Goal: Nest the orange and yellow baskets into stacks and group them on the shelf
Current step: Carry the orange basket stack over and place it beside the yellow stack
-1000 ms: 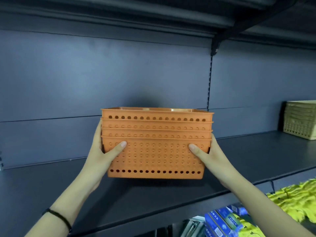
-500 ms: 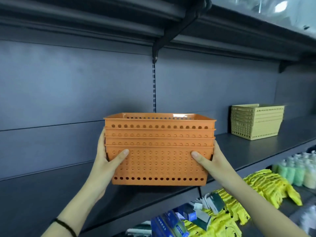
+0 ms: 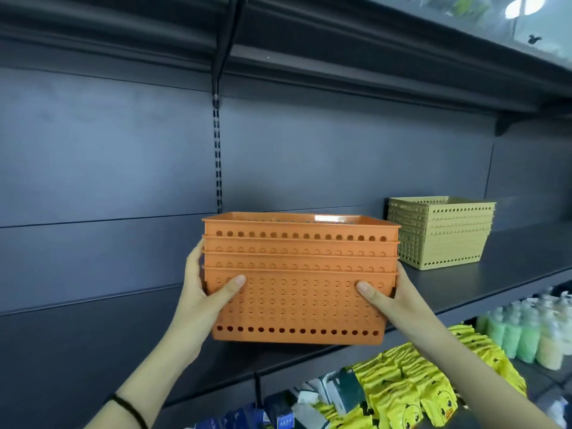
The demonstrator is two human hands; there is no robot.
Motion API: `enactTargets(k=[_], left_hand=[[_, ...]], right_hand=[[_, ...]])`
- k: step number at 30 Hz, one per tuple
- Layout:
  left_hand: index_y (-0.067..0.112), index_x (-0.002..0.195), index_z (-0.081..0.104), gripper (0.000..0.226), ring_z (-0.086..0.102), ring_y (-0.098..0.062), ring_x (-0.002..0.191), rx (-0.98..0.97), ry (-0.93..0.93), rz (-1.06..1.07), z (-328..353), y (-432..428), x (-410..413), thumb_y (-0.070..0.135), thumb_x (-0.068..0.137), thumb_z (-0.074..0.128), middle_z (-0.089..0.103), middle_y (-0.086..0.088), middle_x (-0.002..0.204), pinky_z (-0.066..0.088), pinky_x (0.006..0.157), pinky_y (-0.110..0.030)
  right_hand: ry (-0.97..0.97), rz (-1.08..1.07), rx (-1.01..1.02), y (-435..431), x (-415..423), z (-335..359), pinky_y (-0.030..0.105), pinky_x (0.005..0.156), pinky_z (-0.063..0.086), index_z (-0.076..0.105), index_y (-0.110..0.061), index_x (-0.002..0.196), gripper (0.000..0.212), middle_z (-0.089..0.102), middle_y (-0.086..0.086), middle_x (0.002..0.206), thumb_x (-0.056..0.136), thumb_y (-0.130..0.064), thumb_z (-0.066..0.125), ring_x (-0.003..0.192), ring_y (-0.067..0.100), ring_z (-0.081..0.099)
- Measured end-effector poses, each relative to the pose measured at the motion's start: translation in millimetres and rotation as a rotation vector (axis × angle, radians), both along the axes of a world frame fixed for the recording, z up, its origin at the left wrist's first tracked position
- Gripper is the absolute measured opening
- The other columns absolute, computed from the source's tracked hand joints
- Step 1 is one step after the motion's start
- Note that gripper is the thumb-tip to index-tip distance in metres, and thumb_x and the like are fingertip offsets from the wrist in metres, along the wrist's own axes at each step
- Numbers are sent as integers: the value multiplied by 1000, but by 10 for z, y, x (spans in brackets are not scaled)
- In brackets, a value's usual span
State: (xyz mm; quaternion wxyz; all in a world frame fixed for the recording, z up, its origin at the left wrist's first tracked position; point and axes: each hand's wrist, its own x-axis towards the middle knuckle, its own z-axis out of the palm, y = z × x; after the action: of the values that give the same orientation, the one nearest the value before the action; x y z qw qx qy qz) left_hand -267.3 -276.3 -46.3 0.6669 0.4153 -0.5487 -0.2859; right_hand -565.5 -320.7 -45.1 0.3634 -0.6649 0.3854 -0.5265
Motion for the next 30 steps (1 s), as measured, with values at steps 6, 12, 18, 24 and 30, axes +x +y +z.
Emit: enactTargets(k=[6,12,18,24,30], left_hand=[[35,129,38,84,64,1,99,112,-55,-11,36,-574,-309,32,57,83,69,7,110,50,82,-24],[32,117,39,66,64,-7,98,183,-108,-9,35,-1208,-583,12,70,81,68,-1,108,48,72,-20],[29,123,34,67,65,4,85,194,-115,20,4,-1564,-947,6,76,76,66,2,103,47,67,-15],[30,121,35,69,62,-7,96,207,-93,73,21,-1772,-1265,5,73,78,67,-2,104,46,70,-21],[30,120,35,70,61,-4,93,198,-79,152,-4,-1907,-1721,4,73,79,67,1,102,45,69,-19]], right_hand=[[-9,-19,34,-562,-389,-155,12,68,53,42,-28,131,86,65,-10,116,60,-62,76,95,-6,65],[42,-40,57,-1152,-726,-193,11,71,52,39,-25,135,74,64,-8,118,70,-41,71,95,-7,64],[41,-9,87,-1577,-1076,-217,15,75,53,39,-29,135,81,68,-12,115,67,-52,77,101,-3,65],[35,2,96,-1933,-1370,-210,19,77,53,47,-31,128,70,71,-13,112,68,-44,80,101,-2,66],[112,-25,65,-2318,-1715,-180,18,80,49,48,-29,123,64,67,-13,112,68,-41,79,104,2,62]])
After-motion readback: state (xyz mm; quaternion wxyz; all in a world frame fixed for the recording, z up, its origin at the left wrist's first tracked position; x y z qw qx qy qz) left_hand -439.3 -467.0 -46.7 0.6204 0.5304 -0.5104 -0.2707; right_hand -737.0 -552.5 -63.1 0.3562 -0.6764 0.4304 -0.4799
